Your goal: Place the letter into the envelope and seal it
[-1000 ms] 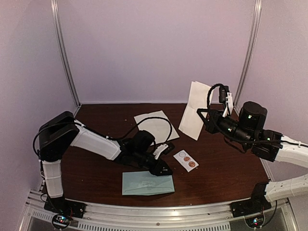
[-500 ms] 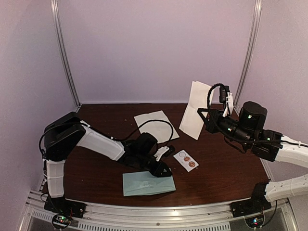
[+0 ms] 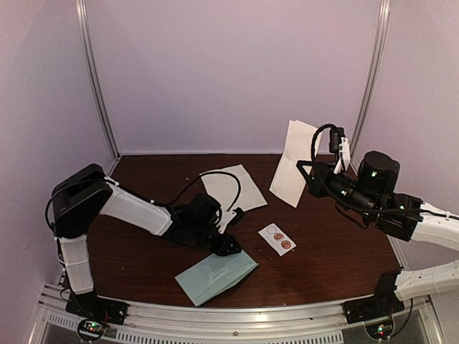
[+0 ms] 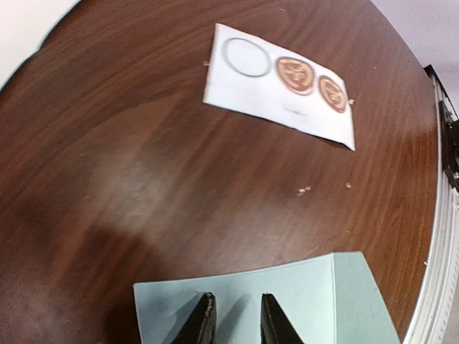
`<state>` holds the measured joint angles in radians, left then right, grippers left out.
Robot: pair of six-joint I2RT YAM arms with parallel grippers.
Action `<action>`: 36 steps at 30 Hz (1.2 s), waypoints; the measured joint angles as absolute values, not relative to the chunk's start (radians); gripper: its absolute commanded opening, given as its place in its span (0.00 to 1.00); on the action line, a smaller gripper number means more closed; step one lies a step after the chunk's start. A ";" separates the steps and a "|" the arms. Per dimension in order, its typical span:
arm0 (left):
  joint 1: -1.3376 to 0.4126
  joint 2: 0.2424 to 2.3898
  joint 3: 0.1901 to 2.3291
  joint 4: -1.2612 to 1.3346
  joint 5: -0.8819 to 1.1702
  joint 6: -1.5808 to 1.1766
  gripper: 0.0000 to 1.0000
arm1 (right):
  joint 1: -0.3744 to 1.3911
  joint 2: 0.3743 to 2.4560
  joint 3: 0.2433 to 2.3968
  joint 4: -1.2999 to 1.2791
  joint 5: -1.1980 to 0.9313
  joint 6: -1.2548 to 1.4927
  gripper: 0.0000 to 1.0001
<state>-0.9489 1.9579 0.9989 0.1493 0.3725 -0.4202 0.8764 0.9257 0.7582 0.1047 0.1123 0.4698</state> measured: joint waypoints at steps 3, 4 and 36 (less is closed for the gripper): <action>-0.905 1.923 0.960 0.147 0.339 -0.420 0.24 | 0.876 0.921 0.758 0.102 0.113 0.470 0.00; -0.891 1.912 0.946 0.147 0.327 -0.420 0.24 | 0.876 0.920 0.758 0.101 0.113 0.470 0.00; -0.817 1.383 0.723 0.075 0.215 -0.541 0.38 | 0.876 0.978 0.773 0.014 -0.004 0.501 0.00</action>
<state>-0.8169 1.3827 0.7227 0.0753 0.2153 -0.5407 0.8764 0.9783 0.7734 0.0139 -0.0040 0.5014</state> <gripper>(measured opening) 0.323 0.007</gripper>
